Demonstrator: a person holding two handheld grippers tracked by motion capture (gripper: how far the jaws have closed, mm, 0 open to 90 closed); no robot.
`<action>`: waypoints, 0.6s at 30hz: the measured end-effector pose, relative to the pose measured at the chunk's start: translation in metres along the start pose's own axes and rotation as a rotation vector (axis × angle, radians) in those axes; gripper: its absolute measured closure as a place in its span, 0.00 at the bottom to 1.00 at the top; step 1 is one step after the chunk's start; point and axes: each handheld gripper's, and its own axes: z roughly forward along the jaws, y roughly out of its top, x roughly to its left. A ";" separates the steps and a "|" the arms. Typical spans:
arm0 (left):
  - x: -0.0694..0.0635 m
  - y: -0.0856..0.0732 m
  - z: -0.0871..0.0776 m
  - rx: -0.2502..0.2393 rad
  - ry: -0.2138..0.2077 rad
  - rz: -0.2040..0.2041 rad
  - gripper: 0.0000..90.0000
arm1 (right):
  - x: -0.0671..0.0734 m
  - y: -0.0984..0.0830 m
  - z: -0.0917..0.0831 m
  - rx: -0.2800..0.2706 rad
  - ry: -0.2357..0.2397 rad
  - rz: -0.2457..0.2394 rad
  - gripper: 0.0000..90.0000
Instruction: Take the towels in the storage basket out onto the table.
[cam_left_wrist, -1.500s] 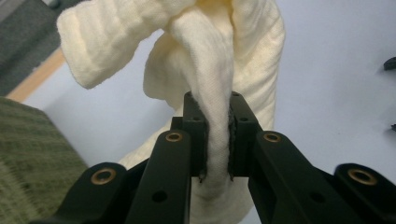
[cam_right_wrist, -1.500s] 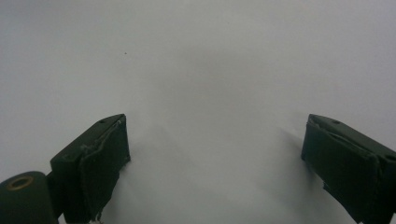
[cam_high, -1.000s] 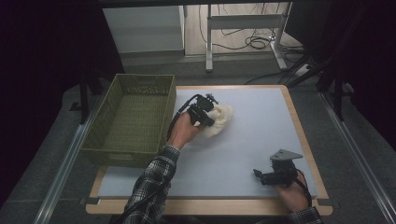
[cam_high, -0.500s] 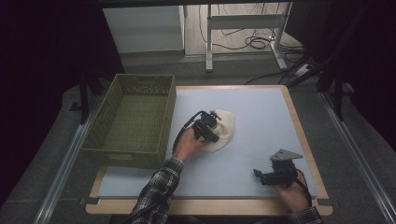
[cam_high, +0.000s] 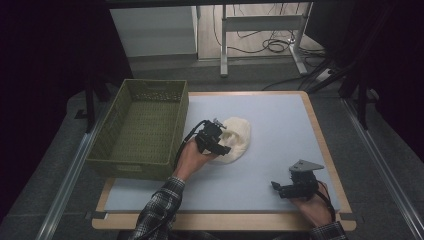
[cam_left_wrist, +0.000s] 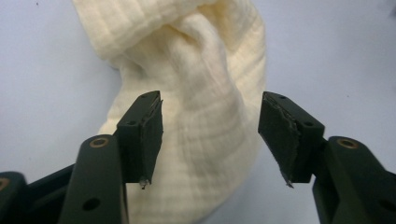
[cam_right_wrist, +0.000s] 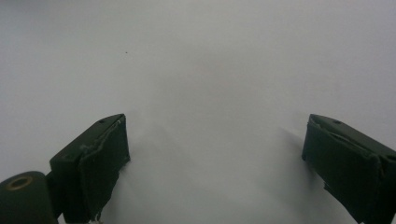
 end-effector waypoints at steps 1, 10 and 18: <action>0.000 0.000 0.000 0.000 0.000 0.000 0.48 | 0.000 0.000 0.000 0.000 0.000 0.000 0.08; -0.005 -0.027 0.010 0.004 0.021 -0.025 0.69 | 0.000 0.000 0.000 0.001 -0.001 0.003 0.09; -0.021 -0.033 0.015 -0.001 -0.019 -0.010 0.93 | 0.000 0.000 0.000 0.001 -0.001 0.004 0.09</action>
